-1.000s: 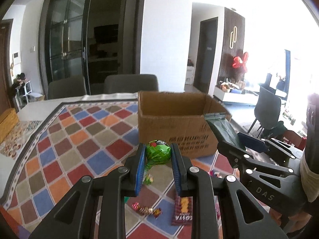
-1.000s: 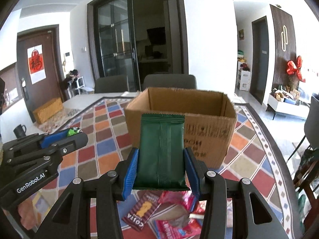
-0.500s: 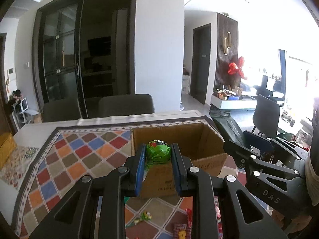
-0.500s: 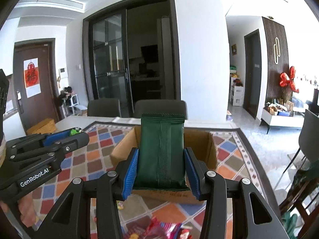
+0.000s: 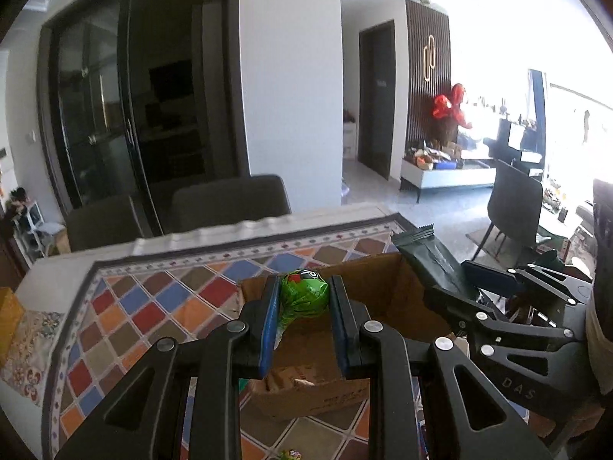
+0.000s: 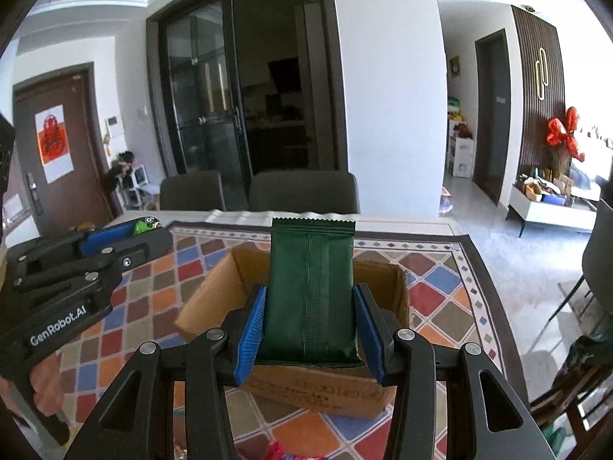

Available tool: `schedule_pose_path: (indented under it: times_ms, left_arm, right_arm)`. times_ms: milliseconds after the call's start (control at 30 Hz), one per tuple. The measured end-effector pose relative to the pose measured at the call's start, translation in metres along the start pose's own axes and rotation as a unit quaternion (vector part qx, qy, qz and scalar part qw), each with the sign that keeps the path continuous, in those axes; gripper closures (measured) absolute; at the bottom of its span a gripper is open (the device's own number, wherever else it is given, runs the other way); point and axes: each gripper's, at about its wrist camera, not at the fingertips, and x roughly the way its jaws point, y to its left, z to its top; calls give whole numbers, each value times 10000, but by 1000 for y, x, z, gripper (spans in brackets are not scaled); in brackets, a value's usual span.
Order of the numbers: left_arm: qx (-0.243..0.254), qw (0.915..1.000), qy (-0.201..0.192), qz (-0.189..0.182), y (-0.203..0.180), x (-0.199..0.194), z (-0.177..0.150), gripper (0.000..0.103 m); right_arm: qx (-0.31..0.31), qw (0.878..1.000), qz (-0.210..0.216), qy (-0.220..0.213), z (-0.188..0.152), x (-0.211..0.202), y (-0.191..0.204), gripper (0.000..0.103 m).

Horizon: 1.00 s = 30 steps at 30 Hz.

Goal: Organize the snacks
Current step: 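Carry the lollipop and green bar over the box and release both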

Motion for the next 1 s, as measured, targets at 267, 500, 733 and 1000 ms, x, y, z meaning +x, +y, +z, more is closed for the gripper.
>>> schedule_pose_path:
  times_ms: [267,500,733,1000]
  left_arm:
    - [-307,9968,717,-193,7,56,-2,77]
    - [-340,9921,1165,-306,8,86,-12,77]
    - [-357,9935,1075,-46,10,77,-14,54]
    - [-188,9975,621,271,4,22,-27,50]
  right_arm:
    - [-72,9991,-91,408,4,33,-11,56]
    - [-15,9973,-111,721,2,59,-22,56]
    - [-93,9955,-167,930,-4,68,-20,43]
    - [-57,9981,-150,586,-11,35,-15,39]
